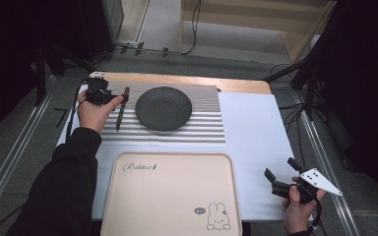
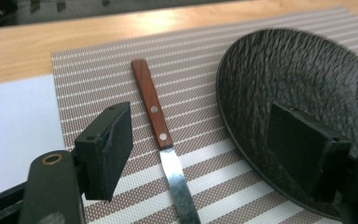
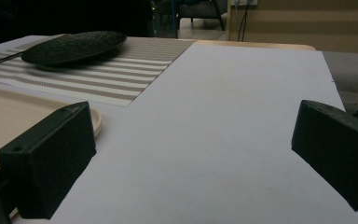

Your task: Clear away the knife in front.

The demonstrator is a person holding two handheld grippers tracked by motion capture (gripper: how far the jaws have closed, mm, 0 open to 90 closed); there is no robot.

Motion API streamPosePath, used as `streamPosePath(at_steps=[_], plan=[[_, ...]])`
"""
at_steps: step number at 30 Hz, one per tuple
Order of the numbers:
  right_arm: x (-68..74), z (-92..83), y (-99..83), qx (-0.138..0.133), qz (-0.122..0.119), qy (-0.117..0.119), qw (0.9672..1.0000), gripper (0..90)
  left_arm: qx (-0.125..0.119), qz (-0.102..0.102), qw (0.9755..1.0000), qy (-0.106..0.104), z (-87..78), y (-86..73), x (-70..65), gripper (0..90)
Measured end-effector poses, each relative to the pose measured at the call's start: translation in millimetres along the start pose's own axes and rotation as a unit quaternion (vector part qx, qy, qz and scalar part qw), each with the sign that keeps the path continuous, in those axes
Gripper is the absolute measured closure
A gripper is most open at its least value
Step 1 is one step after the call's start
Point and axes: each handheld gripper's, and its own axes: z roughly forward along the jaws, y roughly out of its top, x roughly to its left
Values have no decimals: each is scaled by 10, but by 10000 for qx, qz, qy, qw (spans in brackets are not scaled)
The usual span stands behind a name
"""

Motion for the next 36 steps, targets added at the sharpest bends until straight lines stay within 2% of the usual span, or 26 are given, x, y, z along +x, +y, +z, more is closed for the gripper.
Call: streamPosePath(at_steps=[5,11,12,14,18,19,21,23,27,36], plan=[[-3,1,0,-1,10,-5,10000,0,128,-34,9999,64,48,46,33,258],[-2,6,-1,21,16,-21,10000,0,453,-82,9983,369,147,116,71,338],[-3,6,-1,22,17,-23,10000,0,490,-111,9981,348,163,122,79,348],[-3,5,-1,10,26,-12,10000,0,585,-145,9972,437,197,134,85,371],[-7,3,-1,-4,18,-4,10000,0,761,-192,9963,349,265,154,100,402],[-7,2,-1,-5,20,-6,10000,0,761,-192,9963,349,265,154,100,431],[-9,4,-1,-11,8,-5,10000,0,951,-214,9948,278,328,170,113,463],[-6,4,-2,1,25,0,10000,0,990,-227,9946,224,362,178,120,493],[-6,6,-1,10,20,-7,10000,0,1154,-208,9927,270,442,175,134,521],[-5,6,-2,8,12,-6,10000,0,1313,-177,9905,372,574,153,129,606]])
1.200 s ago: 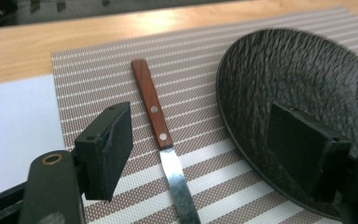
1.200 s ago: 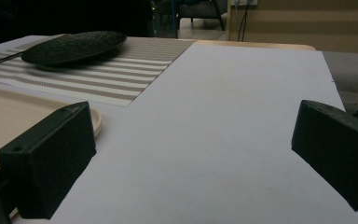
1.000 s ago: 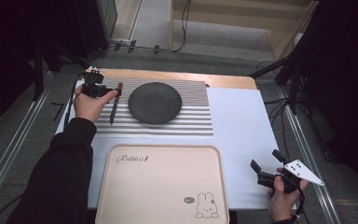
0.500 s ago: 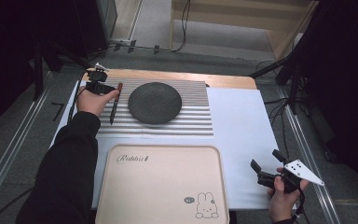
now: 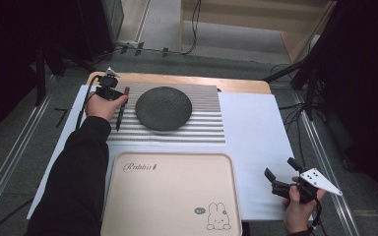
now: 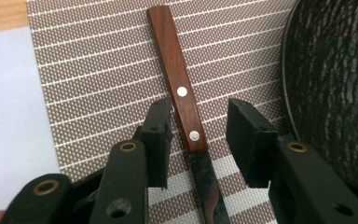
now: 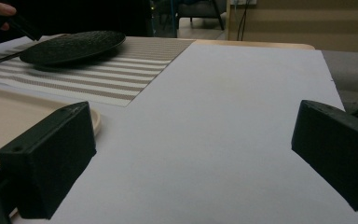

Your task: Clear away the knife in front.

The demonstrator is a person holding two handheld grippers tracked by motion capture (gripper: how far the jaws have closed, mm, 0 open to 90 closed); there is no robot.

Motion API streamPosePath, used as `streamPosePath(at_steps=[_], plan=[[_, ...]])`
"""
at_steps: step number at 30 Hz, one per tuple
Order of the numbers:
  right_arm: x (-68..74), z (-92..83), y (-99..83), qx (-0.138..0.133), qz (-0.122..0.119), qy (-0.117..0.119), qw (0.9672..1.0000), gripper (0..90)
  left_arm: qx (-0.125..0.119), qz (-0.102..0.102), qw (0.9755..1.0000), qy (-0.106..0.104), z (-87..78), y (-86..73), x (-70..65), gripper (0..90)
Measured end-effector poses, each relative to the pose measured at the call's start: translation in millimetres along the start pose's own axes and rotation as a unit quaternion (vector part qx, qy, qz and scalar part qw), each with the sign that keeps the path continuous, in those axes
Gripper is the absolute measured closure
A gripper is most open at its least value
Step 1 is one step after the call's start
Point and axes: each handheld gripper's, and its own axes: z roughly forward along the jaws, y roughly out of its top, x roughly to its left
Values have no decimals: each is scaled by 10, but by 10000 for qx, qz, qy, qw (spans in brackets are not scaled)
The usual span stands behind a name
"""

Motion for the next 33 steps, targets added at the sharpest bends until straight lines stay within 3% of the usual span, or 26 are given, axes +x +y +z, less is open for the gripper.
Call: streamPosePath(at_steps=[18,22,33], plan=[[1,2,0,2,-21,3,10000,0,135,89,9991,386,149,-27,-72,674],[1,0,0,-3,8,4,10000,0,99,-41,9985,529,152,-40,-84,739],[-4,-4,-1,-24,4,11,10000,0,78,-23,9983,575,152,-47,-106,771]])
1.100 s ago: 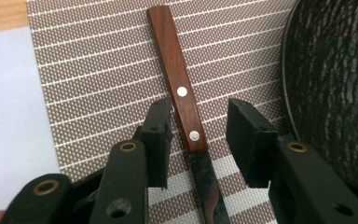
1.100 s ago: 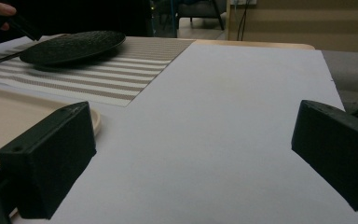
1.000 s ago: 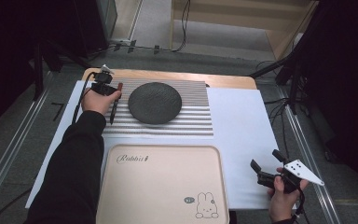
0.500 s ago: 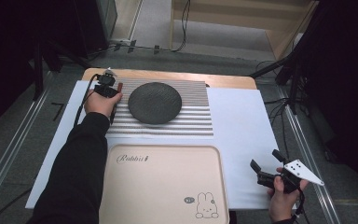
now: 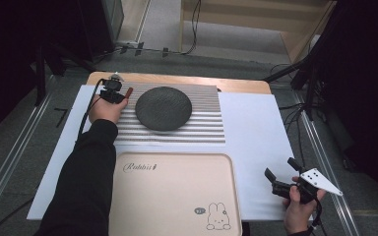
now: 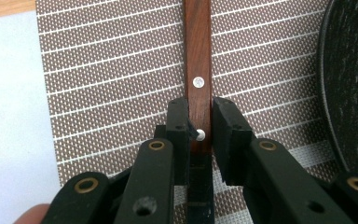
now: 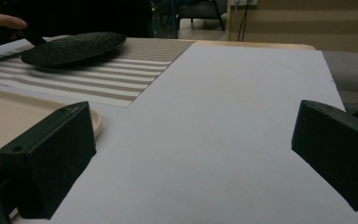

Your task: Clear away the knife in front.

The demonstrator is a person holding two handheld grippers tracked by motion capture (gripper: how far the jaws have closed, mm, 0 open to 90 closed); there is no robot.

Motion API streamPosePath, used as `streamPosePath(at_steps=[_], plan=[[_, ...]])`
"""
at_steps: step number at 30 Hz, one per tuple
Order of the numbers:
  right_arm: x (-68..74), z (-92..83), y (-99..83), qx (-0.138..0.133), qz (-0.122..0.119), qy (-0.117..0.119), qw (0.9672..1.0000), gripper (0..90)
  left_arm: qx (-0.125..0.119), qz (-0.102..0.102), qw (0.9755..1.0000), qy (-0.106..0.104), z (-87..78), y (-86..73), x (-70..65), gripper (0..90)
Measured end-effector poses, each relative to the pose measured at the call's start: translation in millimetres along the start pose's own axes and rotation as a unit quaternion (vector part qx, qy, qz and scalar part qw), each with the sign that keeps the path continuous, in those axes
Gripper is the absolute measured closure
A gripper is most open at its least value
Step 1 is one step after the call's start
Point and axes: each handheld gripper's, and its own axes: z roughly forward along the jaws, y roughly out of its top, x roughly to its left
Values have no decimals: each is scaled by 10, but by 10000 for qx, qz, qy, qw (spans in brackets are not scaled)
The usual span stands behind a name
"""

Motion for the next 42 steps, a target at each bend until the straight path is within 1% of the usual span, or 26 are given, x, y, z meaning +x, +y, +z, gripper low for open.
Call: streamPosePath(at_steps=[4,5,10,12,16,17,21,22,24,25,27,29,32,33,34,37,42], plan=[[1,0,0,6,6,-7,10000,0,8,24,10000,-6,-5,-3,-1,772],[1,0,0,7,5,-10,10000,0,44,35,10000,-36,-14,-4,13,772],[5,3,0,15,0,-7,10000,0,79,50,10000,-18,-38,-22,51,772],[7,3,0,21,1,-5,10000,0,66,16,10000,-54,-57,-35,77,773],[8,4,0,33,-12,-10,10000,0,10,55,9999,-90,-116,-43,104,773],[7,5,0,30,-22,-15,10000,0,-23,58,9999,-92,-152,-42,112,773],[9,7,0,34,-23,-17,10000,0,-80,52,9999,-109,-200,-51,124,772],[9,8,1,31,-33,-19,10000,0,-107,-27,9998,-183,-220,-67,133,772],[9,9,1,33,-35,-11,10000,0,-111,-6,9998,-185,-227,-77,136,772],[11,11,1,36,-36,-7,10000,0,-126,0,9996,-233,-251,-95,144,772],[13,11,1,43,-42,-9,10000,0,-147,7,9996,-241,-266,-102,143,772],[13,12,2,44,-44,-9,10000,0,-164,88,9994,-285,-325,-115,139,772],[14,14,2,49,-59,-5,10000,0,-203,46,9990,-397,-385,-137,129,772],[15,15,3,51,-58,-4,10000,0,-205,37,9990,-402,-400,-142,124,772],[16,16,3,55,-53,-1,10000,0,-223,78,9990,-387,-422,-152,108,772],[20,18,4,71,-54,-12,10000,0,-252,167,9985,-449,-477,-176,76,772],[19,20,4,83,-98,-14,9999,0,-336,164,9979,-522,-544,-224,49,772]])
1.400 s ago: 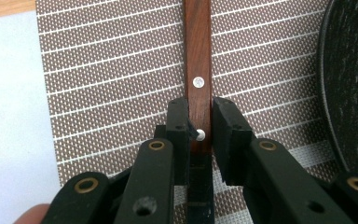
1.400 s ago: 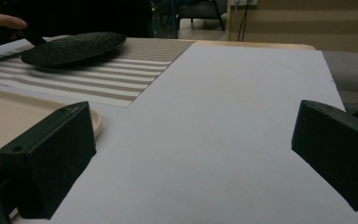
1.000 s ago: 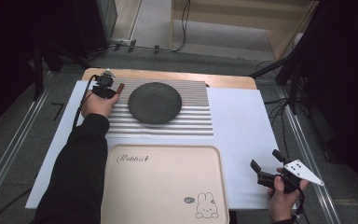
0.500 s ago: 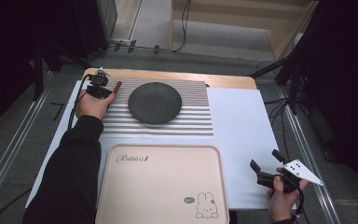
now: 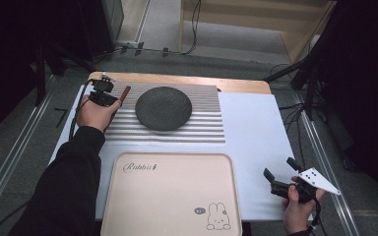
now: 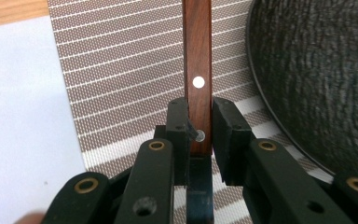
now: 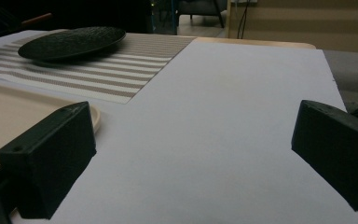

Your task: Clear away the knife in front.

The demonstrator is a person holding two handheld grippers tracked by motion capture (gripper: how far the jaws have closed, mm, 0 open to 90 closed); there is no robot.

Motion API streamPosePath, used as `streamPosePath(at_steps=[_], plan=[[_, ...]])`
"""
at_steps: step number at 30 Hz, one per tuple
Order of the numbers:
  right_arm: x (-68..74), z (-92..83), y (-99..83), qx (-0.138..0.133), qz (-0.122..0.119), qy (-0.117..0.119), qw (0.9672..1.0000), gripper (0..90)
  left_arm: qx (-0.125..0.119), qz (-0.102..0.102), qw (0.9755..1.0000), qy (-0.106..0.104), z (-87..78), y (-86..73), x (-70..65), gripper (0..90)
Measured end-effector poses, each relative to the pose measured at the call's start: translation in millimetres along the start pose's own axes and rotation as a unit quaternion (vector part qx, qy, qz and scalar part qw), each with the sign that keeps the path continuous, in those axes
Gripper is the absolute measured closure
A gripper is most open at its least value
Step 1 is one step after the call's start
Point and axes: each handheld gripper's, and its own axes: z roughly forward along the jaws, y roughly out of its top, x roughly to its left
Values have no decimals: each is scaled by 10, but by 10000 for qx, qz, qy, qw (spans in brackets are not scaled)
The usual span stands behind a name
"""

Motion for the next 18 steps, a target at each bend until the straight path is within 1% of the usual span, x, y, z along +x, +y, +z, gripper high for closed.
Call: streamPosePath(at_steps=[1,2,3,4,5,10,11,13,14,18], plan=[[2,3,1,6,-9,-10,10000,0,4,26,10000,-85,-32,-26,-16,772],[2,3,1,6,-9,-10,10000,0,4,26,10000,-85,-32,-26,-16,772],[6,6,1,13,-9,-22,10000,0,7,94,9999,-61,-54,-46,-35,772],[6,6,1,13,-9,-22,10000,0,7,94,9999,-61,-54,-46,-35,772],[9,8,2,18,-14,-29,10000,0,-20,83,9999,-138,-88,-71,-41,772],[14,10,3,43,-14,-41,10000,0,-67,117,9997,-208,-153,-110,-55,772],[15,12,3,43,-14,-50,10000,0,-81,154,9995,-258,-184,-129,-70,772],[16,12,3,49,-21,-51,10000,0,-86,182,9995,-257,-198,-139,-81,772],[16,12,4,49,-18,-53,10000,0,-89,233,9992,-298,-225,-153,-100,772],[17,12,4,47,-13,-51,10000,0,-123,291,9989,-345,-276,-169,-131,772]])
